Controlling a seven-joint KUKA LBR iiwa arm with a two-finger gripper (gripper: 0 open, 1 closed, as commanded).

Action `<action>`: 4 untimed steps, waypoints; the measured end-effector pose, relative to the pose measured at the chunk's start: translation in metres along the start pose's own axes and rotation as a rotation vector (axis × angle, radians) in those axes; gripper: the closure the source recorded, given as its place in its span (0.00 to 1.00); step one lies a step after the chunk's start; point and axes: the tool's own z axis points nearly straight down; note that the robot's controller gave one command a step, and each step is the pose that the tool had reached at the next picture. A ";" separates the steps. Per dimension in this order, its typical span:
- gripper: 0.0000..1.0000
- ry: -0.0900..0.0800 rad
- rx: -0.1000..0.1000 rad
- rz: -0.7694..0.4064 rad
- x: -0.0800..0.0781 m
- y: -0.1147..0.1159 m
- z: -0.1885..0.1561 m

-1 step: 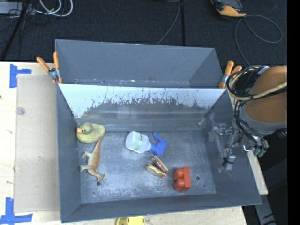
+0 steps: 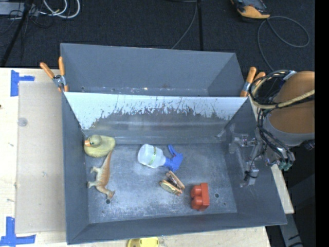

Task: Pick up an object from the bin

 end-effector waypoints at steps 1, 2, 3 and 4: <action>0.00 0.001 0.000 -0.072 0.035 0.048 0.053; 0.00 0.010 -0.004 -0.027 0.049 0.072 0.075; 0.00 0.002 0.000 -0.165 0.046 0.085 0.062; 0.00 0.001 -0.003 -0.348 0.053 0.102 0.077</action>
Offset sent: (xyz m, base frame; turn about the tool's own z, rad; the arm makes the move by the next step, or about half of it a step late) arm -0.0460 0.0737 -0.0644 -0.0060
